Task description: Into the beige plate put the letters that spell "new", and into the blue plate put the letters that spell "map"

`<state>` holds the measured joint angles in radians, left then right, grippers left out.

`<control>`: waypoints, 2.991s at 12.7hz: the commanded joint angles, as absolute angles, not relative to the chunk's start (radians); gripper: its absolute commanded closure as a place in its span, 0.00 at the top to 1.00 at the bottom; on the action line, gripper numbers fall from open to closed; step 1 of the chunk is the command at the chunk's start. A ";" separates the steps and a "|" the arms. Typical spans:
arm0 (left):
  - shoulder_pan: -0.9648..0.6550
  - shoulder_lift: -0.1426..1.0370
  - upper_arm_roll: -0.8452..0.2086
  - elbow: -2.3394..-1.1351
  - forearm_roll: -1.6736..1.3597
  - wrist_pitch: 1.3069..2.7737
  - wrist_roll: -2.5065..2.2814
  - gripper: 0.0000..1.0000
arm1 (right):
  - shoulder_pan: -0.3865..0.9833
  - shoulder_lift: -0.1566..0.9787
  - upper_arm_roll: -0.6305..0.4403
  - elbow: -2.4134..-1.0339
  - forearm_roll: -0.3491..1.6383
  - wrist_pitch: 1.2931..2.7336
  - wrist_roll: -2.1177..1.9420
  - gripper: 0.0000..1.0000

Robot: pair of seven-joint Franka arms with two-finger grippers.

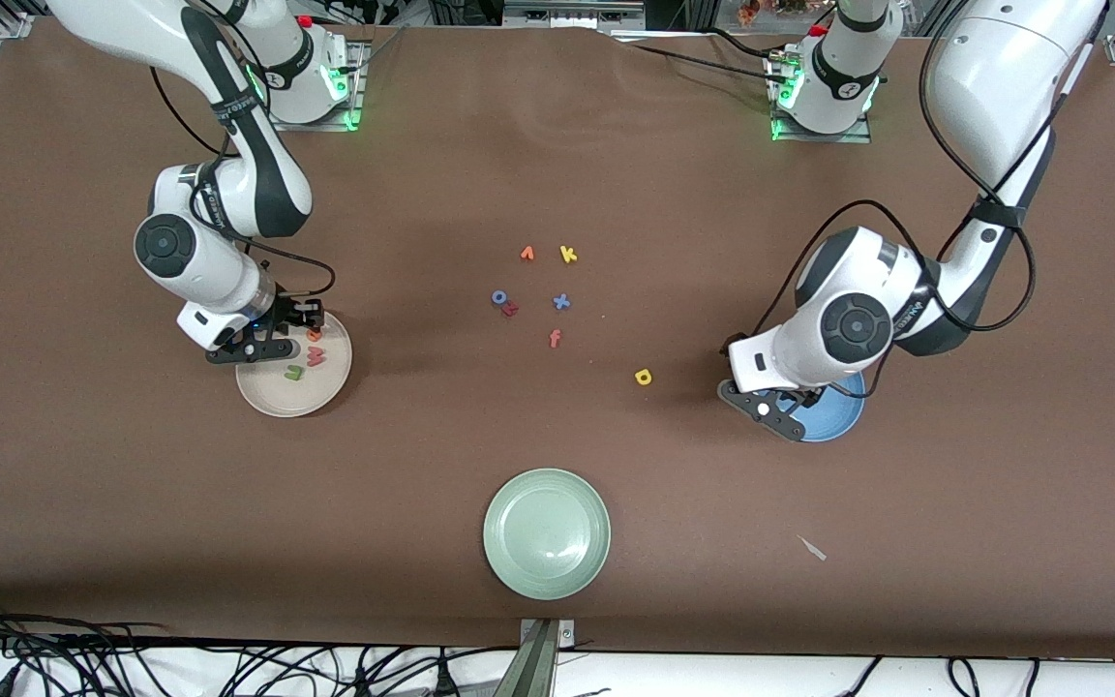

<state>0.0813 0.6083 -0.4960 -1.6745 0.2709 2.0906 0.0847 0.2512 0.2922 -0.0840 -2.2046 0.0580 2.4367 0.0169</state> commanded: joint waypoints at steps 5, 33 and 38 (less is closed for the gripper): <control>-0.057 0.724 -0.482 -1.674 0.273 2.409 0.252 1.00 | 0.252 0.203 -0.118 -1.991 0.037 2.131 -0.002 1.00; 0.064 0.603 -0.413 -1.709 0.394 2.040 0.190 0.01 | 0.094 0.126 -0.051 -1.499 -0.046 1.603 -0.081 1.00; 0.187 0.631 -0.416 -1.796 0.453 2.250 0.210 0.99 | 0.101 0.127 -0.041 -1.499 -0.038 1.609 -0.080 1.00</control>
